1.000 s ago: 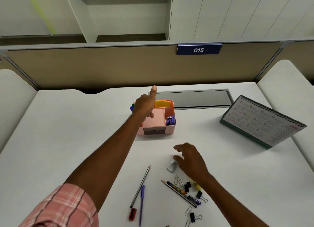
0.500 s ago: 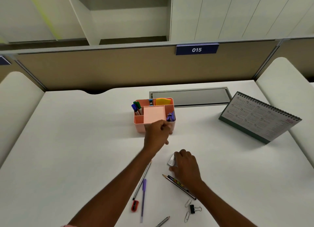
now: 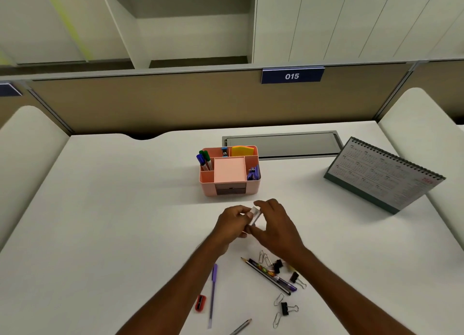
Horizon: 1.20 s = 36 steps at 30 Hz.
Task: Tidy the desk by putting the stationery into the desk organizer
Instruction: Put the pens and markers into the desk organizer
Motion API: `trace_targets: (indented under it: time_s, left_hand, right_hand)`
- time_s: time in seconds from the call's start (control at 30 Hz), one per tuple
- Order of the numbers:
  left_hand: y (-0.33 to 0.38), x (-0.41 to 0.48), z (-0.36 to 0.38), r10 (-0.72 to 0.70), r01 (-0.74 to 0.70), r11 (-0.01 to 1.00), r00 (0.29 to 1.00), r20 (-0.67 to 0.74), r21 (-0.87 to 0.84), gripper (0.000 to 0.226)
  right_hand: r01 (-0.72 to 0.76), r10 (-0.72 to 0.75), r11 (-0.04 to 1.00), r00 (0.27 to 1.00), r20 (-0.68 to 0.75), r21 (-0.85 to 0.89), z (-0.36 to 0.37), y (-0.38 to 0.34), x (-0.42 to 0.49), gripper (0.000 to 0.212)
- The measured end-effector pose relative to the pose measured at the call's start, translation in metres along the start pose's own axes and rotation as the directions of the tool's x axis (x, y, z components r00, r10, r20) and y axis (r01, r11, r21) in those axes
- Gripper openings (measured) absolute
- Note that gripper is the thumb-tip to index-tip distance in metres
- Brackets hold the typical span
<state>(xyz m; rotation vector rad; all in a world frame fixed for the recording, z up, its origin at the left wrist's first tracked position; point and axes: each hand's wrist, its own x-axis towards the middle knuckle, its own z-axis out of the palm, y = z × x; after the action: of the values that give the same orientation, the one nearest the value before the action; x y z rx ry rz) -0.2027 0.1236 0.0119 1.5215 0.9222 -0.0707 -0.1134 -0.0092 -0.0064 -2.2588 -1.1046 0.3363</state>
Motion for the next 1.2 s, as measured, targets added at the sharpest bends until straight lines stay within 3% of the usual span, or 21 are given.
trace_targets:
  time_s: [0.3,0.43,0.57,0.73,0.97,1.2]
  left_hand:
    - [0.029,0.008,-0.022,0.058,-0.057,0.96,0.998,-0.004,-0.273,0.031]
    - [0.04,0.015,-0.034,0.076,-0.106,0.926,0.993,-0.095,-0.362,0.032]
    - [0.046,0.023,-0.045,-0.016,-0.086,0.895,0.974,-0.225,-0.437,0.031]
    - [0.041,0.027,-0.046,-0.1,-0.009,0.902,0.969,-0.228,-0.433,0.028]
    - [0.036,0.032,-0.04,-0.115,0.038,0.94,0.971,-0.208,-0.34,0.026]
    - [0.043,0.035,-0.035,-0.073,0.026,0.964,0.983,-0.169,-0.264,0.027]
  right_hand:
    - [0.121,-0.127,0.974,0.992,0.021,0.192,-0.05,-0.03,0.058,0.021]
    - [0.145,-0.155,0.976,0.987,0.053,0.164,-0.069,-0.048,0.084,0.015]
    - [0.185,-0.182,0.975,0.983,-0.032,0.124,-0.084,-0.063,0.119,0.014]
    - [0.256,-0.257,0.966,0.963,-0.083,-0.032,-0.073,-0.077,0.177,0.017]
    - [0.372,-0.365,0.897,0.928,0.076,-0.238,-0.034,-0.093,0.235,0.023]
    - [0.528,-0.462,0.693,0.848,0.26,-0.491,-0.014,-0.087,0.255,0.023]
